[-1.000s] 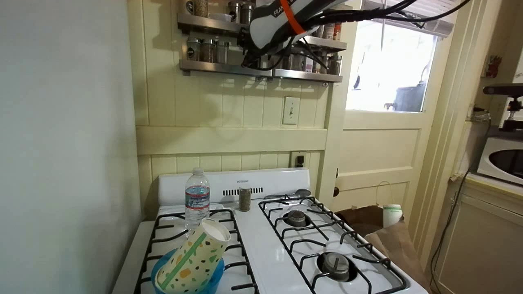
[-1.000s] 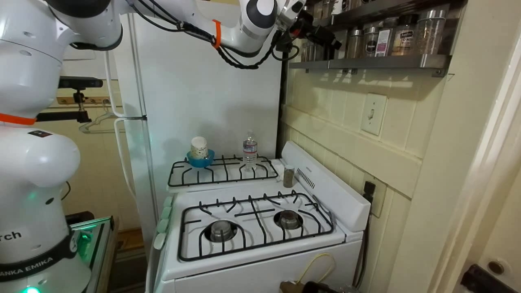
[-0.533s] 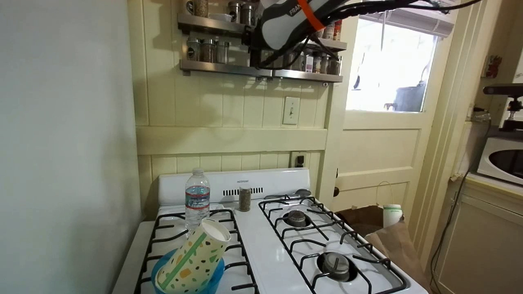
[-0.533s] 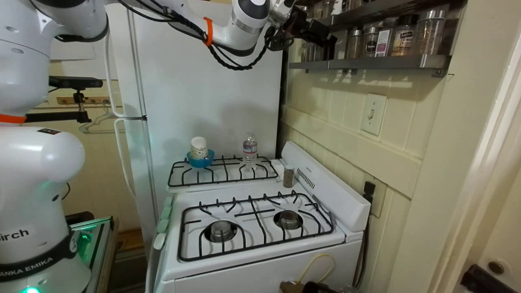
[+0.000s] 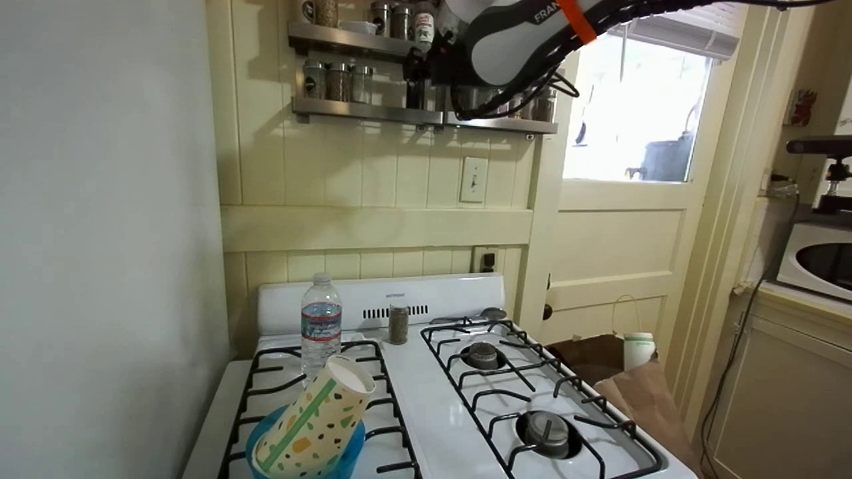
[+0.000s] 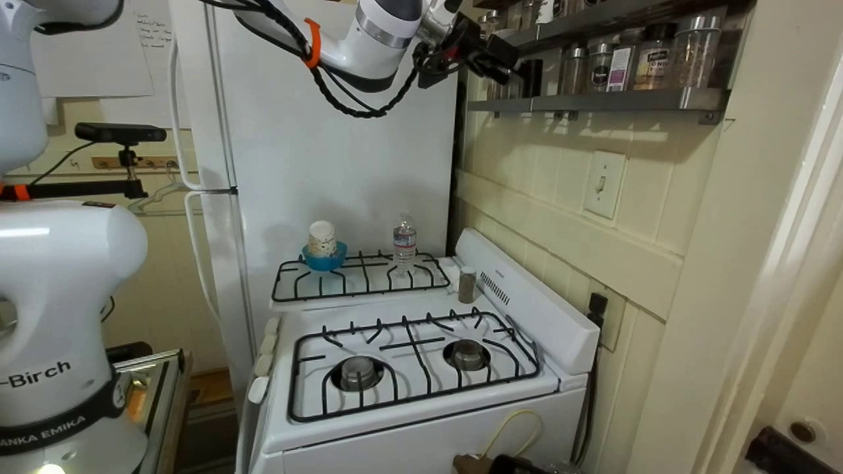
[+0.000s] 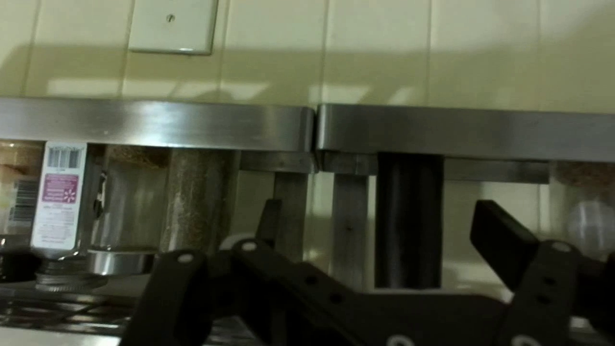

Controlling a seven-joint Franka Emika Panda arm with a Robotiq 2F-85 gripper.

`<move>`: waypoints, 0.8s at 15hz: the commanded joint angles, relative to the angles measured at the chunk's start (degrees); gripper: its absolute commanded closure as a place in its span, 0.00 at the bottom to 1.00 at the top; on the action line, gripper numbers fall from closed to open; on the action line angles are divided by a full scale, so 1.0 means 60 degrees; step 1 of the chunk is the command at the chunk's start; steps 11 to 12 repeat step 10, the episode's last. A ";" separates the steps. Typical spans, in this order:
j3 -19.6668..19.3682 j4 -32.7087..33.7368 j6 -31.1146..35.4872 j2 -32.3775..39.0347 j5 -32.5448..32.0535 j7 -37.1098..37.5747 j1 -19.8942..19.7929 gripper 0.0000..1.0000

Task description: Move the black object slightly forward, then pick it up and put it on the shelf

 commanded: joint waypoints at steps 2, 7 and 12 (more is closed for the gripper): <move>-0.0343 -0.0779 0.0708 -0.2111 -0.1164 -0.0622 0.1411 0.00; 0.2075 -0.1562 0.1052 -0.3862 -0.2113 -0.0871 0.0211 0.00; 0.3413 -0.1675 0.1550 -0.2470 -0.0173 -0.1752 -0.1505 0.00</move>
